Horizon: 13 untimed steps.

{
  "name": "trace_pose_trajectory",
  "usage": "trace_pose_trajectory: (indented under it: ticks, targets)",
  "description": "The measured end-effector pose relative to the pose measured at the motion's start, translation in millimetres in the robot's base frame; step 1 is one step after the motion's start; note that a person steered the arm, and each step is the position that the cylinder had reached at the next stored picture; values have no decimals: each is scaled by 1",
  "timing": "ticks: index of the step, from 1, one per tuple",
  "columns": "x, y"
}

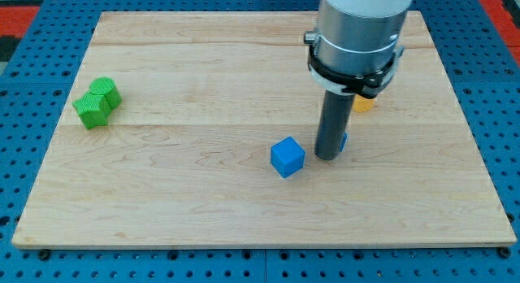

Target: Place blue triangle below yellow hexagon

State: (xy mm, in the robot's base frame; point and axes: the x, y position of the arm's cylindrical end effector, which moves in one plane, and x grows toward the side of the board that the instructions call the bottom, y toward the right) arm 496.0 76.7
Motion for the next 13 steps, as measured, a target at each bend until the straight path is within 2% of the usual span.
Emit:
trace_pose_trajectory:
  ticks: [3, 4, 6, 7, 8, 9, 12, 13]
  targets:
    - [-7, -45]
    - [-4, -25]
    - [7, -39]
    - [-2, -50]
    - [-25, -16]
    - [-31, -6]
    - [-31, 42]
    - [-33, 32]
